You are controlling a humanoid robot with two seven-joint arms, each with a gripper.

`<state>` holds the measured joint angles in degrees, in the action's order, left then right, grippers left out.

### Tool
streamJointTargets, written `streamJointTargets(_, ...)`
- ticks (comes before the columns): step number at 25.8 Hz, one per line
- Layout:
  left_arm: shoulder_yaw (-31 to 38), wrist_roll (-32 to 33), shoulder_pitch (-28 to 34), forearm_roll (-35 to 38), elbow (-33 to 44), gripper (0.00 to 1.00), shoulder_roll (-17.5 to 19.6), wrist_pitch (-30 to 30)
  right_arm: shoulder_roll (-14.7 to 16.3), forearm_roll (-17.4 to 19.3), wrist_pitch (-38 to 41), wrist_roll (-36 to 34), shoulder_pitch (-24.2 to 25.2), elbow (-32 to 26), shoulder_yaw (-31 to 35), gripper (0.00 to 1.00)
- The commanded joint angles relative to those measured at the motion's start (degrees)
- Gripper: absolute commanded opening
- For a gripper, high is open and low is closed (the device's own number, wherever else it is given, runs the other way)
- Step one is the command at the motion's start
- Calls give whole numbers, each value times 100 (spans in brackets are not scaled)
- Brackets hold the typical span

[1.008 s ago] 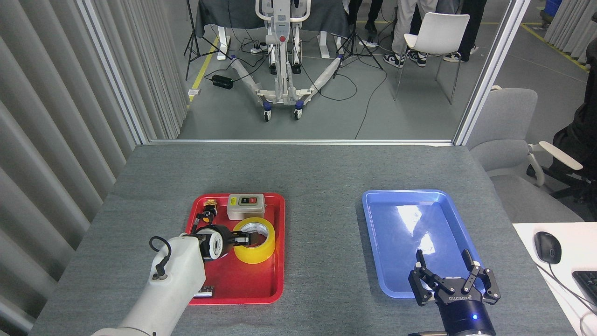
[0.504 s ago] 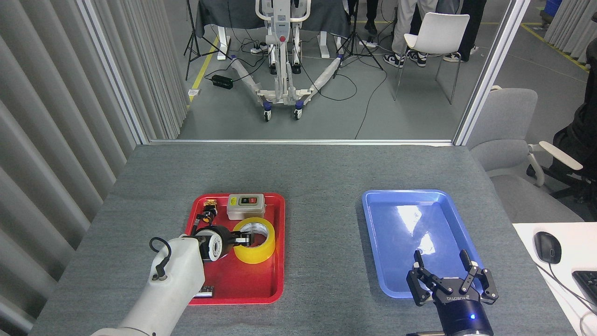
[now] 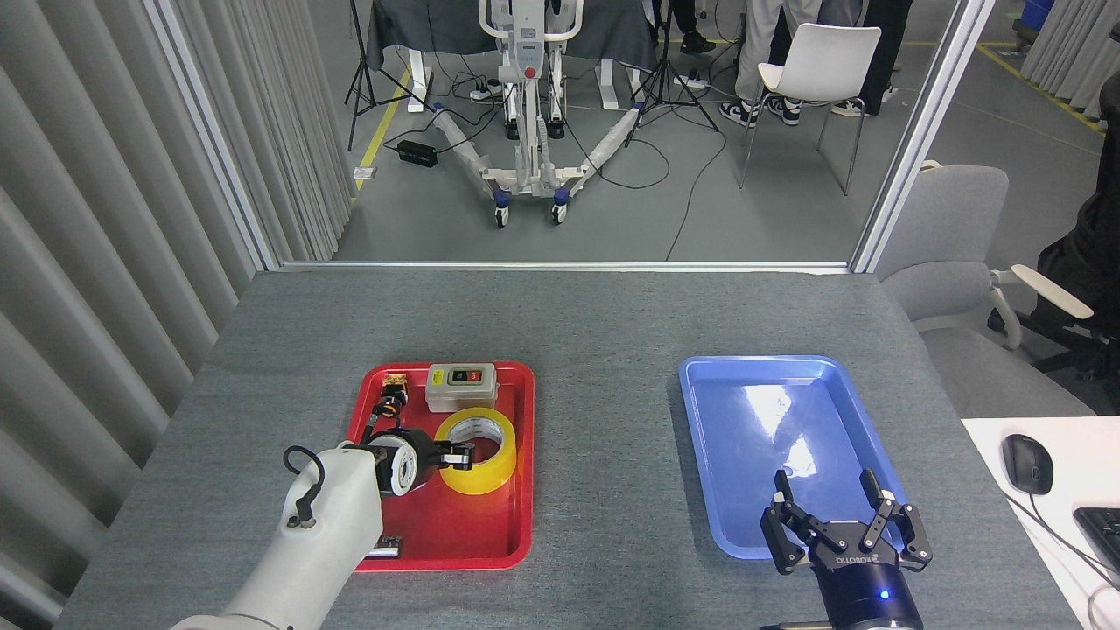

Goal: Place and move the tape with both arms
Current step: 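Close the left gripper on the yellow tape roll's rim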

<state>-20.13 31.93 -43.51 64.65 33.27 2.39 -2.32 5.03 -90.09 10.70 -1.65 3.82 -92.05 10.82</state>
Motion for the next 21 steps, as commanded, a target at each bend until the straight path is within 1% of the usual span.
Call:
streamJointTargets(1, -9, 24, 0, 12, -14, 53, -2, -23, -2, 0, 2, -20, 4, 20, -10, 100)
streamJointTargets(2, -9, 24, 0, 12, -14, 50, -2, -23, -11, 0, 2, -20, 13, 20, -10, 100)
streamJointTargets(4, -17, 15, 0, 12, -14, 46, -2, -23, -29, 0, 2, -20, 13, 29, -27, 100)
streamJointTargets(6, -17, 15, 0, 12, -14, 36, -10, -23, -29, 0, 2, -20, 13, 29, -36, 100)
streamJointTargets(7, -17, 15, 0, 12, -14, 33, -10, -32, -29, 0, 2, -20, 13, 29, -36, 100)
streamJointTargets(9, -17, 15, 0, 12, -14, 32, -10, -32, -29, -9, 2, -20, 4, 29, -36, 100)
streamJointTargets(12, -17, 15, 0, 12, -14, 26, -10, -32, -37, -9, 2, -20, 13, 29, -45, 100)
streamJointTargets(14, -17, 15, 0, 12, -14, 25, -10, -41, -37, -9, 2, -20, 13, 29, -45, 100)
streamJointTargets(17, -17, 15, 0, 12, -5, 20, -10, -32, -37, -9, 2, -20, 13, 38, -45, 100)
streamJointTargets(21, -9, 24, 0, 4, 48, 2, -10, -32, -37, -9, 2, -11, 13, 38, -54, 100)
